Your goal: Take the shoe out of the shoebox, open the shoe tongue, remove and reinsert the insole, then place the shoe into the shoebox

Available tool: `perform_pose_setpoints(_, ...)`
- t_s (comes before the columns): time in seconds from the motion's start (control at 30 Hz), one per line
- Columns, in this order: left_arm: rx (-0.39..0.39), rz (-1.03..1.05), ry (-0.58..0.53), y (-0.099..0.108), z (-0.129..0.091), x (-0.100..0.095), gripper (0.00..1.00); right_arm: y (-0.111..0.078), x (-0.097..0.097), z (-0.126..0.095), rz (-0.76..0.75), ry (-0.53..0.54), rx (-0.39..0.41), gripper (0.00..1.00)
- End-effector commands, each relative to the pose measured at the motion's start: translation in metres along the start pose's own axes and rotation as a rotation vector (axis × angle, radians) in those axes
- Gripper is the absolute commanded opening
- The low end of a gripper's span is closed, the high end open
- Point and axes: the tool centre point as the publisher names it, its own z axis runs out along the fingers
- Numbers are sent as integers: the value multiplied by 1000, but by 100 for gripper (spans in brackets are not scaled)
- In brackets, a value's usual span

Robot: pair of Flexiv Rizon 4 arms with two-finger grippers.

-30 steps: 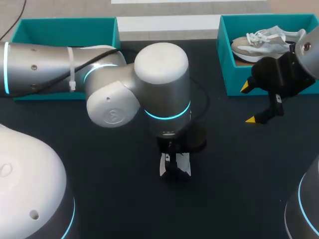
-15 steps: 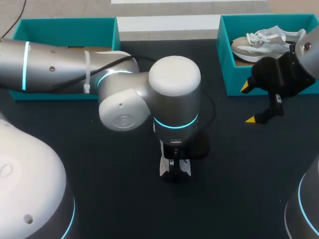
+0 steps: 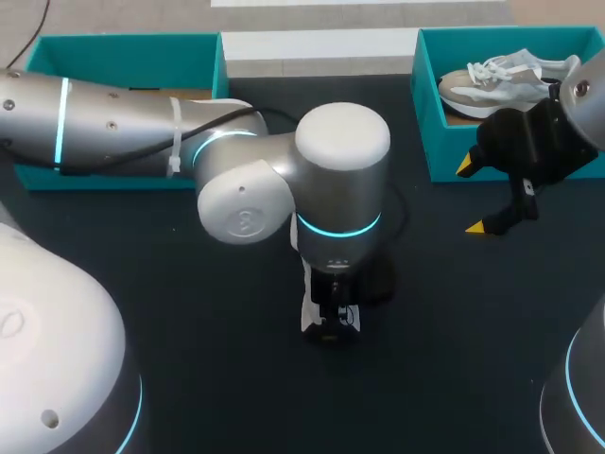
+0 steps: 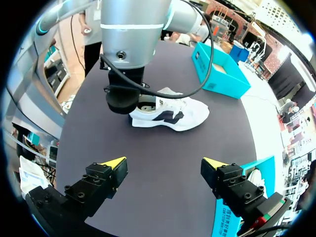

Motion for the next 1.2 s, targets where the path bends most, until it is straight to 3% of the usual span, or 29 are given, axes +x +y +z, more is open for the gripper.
perform_pose_setpoints(0.03,-25,2,51,2,-1,-6,0,1,0,2,1,0,5,100)
perform_pose_setpoints(0.23,-53,-3,111,10,-34,-8,0,1,0,2,1,0,5,100)
perform_pose_setpoints(0.47,11,27,70,18,-99,-7,0,1,0,2,1,0,5,100)
perform_pose_setpoints(0.9,-46,118,49,40,-207,-8,0,1,0,2,1,0,5,100)
perform_pose_setpoints(1.0,-33,100,51,44,-226,-7,0,1,0,2,1,0,5,100)
perform_pose_setpoints(1.2,-33,100,51,44,-226,-7,0,1,0,2,1,0,5,100)
